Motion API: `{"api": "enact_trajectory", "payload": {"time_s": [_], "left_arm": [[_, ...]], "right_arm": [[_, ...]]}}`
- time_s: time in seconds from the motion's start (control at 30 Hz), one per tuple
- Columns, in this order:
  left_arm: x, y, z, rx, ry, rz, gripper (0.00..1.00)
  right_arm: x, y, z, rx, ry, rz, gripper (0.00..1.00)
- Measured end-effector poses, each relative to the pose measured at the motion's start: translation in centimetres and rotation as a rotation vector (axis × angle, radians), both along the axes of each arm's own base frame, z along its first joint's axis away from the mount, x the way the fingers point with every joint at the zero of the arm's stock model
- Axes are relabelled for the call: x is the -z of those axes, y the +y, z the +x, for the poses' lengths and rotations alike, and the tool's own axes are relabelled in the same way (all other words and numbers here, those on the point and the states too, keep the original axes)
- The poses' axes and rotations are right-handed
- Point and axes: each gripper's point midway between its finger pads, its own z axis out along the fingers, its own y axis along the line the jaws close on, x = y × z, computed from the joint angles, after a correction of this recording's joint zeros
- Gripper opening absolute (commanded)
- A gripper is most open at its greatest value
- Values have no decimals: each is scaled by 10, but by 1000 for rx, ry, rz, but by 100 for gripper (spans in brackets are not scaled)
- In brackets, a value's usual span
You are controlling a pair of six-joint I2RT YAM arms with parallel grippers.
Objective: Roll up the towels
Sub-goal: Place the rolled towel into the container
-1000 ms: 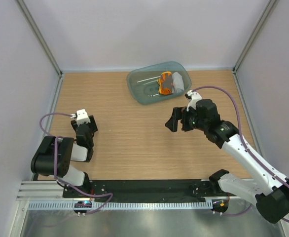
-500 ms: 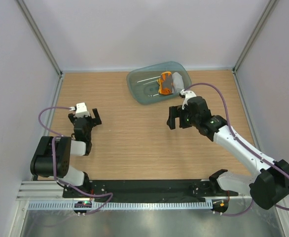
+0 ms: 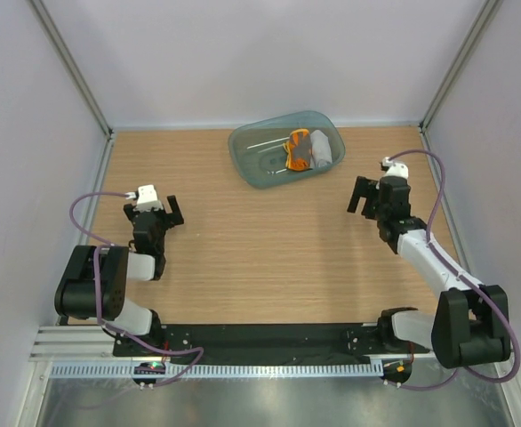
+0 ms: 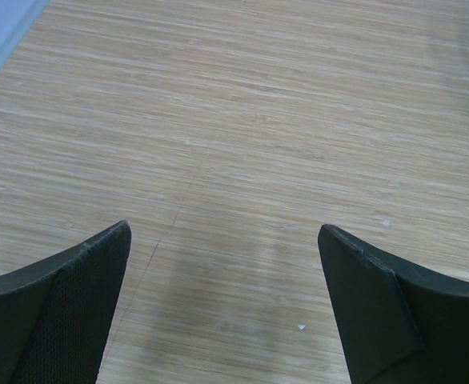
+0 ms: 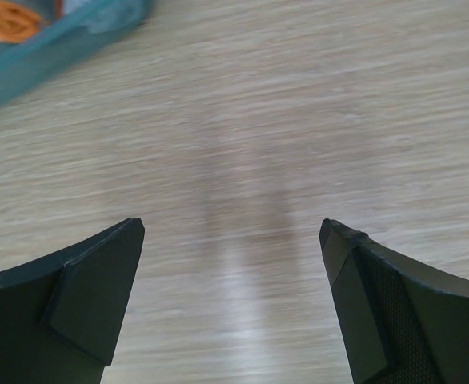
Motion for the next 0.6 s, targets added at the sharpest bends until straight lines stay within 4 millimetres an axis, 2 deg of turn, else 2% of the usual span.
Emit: {"api": "enact_trajectory", "payload": {"time_s": [0.13,0.3,0.5,0.6], "left_arm": [[0,0,0,2,0,0,100],[0,-2,0,11,2,0,100],[5,-7,-1,41,23,-1,100],[7,-8,-2,48,30,-3,100]], "right_arm": [[36,-29,-8,84,7,-9,100],[66,-45,-19,125,-54,-39,100],[87,-52,-13,125,-109,-62,100],[84,-50,-2,106,-156,-56,100]]}}
